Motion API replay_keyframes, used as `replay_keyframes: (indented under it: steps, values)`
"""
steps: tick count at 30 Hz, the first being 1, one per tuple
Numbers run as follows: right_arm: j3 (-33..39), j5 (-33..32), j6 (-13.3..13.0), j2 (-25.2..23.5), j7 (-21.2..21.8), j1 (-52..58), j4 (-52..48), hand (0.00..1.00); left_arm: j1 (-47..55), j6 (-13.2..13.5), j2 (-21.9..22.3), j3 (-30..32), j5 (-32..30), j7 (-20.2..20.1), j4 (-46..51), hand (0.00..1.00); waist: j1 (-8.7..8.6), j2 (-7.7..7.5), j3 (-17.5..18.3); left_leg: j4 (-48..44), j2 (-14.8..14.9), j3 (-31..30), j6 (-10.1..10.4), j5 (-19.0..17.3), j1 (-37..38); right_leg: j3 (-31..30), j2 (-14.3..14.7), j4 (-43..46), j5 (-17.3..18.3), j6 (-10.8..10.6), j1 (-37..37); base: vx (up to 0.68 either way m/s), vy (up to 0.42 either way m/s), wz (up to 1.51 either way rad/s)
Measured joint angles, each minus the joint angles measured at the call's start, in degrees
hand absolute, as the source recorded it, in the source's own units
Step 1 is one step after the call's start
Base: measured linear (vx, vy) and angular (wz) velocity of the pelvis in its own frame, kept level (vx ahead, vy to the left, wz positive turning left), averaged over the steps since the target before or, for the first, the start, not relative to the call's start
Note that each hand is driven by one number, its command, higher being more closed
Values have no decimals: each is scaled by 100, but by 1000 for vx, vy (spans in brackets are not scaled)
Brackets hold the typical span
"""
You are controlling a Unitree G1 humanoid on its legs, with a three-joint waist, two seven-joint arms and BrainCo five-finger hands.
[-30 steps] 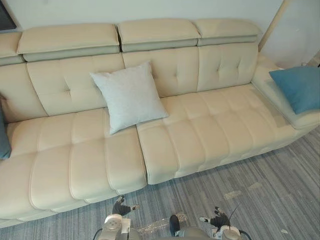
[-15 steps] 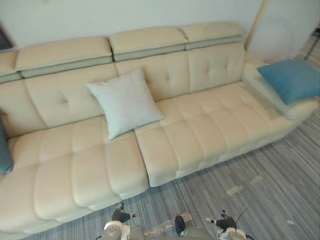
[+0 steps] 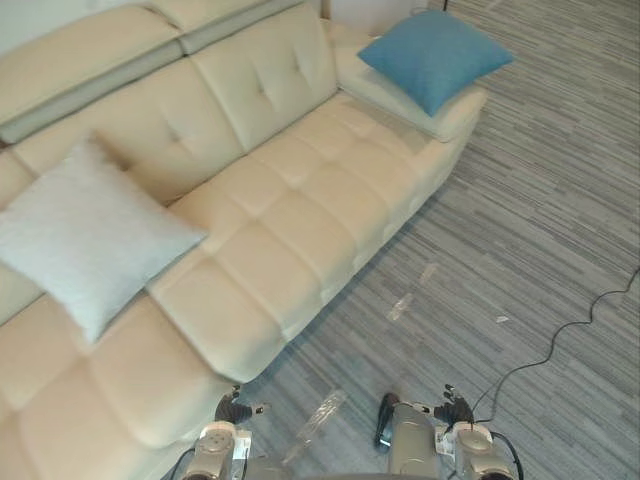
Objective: Pick up cushions and gather them together orderly.
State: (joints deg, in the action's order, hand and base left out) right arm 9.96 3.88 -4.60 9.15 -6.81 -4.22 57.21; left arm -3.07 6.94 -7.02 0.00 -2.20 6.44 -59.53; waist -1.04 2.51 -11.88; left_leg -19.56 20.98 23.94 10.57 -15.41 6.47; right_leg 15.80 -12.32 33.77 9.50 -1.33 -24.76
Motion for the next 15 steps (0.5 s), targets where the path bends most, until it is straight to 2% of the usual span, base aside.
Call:
replay_keyframes:
  steps: [1,2,3,4,5,6,7,8,9,10,11,12,13,14,15]
  values:
    - [-5,8,16,83,3,-14,13,0,-93,8,70,6,0,-1,5,0,-21,-62,-40,56,-20,-64,194,344,146,-101,12,339,283,77,-98,230,-420,-35]
    - [-7,12,15,120,5,-11,30,0,-101,15,119,6,0,-1,17,0,-26,-63,-38,1,-3,-137,275,506,159,-129,54,411,375,105,-103,230,-341,-35]
    - [-18,19,15,209,6,-5,43,0,-88,26,184,6,1,-3,41,0,-40,-56,-27,-225,47,-291,226,735,98,-178,161,425,484,135,-72,215,-317,-41]
    - [-48,25,13,215,16,16,49,0,-59,33,234,8,5,0,41,0,-98,-50,-30,-911,187,-590,-120,1123,-241,-210,313,325,600,146,66,313,-433,-45]
    - [-75,25,13,186,28,80,66,0,-13,31,250,7,8,-2,41,0,-120,-48,-29,-1489,325,-743,-590,1600,-483,-212,435,184,670,168,245,322,-352,-52]
    - [-93,24,14,135,30,233,98,0,117,31,273,4,8,-5,42,0,-132,-33,-33,-2419,518,-904,-1053,2005,-801,-270,618,-99,658,330,655,274,-232,-39]
    - [-94,22,15,118,28,266,106,0,148,28,284,4,6,-5,42,0,-131,-46,-42,-2653,530,-937,-1056,1903,-880,-287,652,-165,671,399,748,298,-163,-57]
    - [-106,18,18,67,26,416,129,0,279,24,326,4,5,-14,44,0,-108,-39,-40,-3629,279,-1212,-869,1104,-1239,-418,812,-538,694,553,1272,362,-99,-52]
    - [-87,7,18,52,27,509,224,0,292,22,320,7,6,-23,128,0,-81,-50,-38,-3844,-135,-1356,-768,714,-1496,-506,856,-818,667,586,1609,369,-67,-67]
    - [-38,-16,57,56,27,560,261,0,316,25,341,1,6,-21,167,0,-63,-30,-28,-3769,-423,-1331,-778,471,-1693,-600,892,-996,637,589,1809,367,0,-66]
    - [31,-54,71,36,25,595,279,0,309,29,365,-40,6,-23,185,0,-16,16,-4,-3437,-725,-1183,-706,231,-1915,-734,915,-1153,569,508,1992,247,40,-63]
    - [70,-65,70,18,24,606,278,0,312,28,364,-94,6,-25,183,0,9,29,4,-3191,-830,-1100,-695,166,-1990,-816,922,-1207,570,508,2050,320,83,-76]
    - [182,-157,68,-7,22,588,274,0,299,27,375,-151,5,-41,207,0,52,49,-15,-2507,-1075,-994,-712,79,-2195,-998,916,-1323,570,504,2195,268,91,-60]
    - [263,-169,68,-30,20,576,275,0,267,20,380,-175,5,-44,208,0,67,58,-26,-1976,-1268,-1062,-719,80,-2279,-1064,887,-1391,569,498,2290,412,177,-70]
    - [377,-176,52,-75,-9,596,276,0,270,24,416,-240,6,-32,241,0,87,71,-22,-589,-1661,-1413,-490,332,-2233,-1197,822,-1489,620,356,2421,340,176,-45]
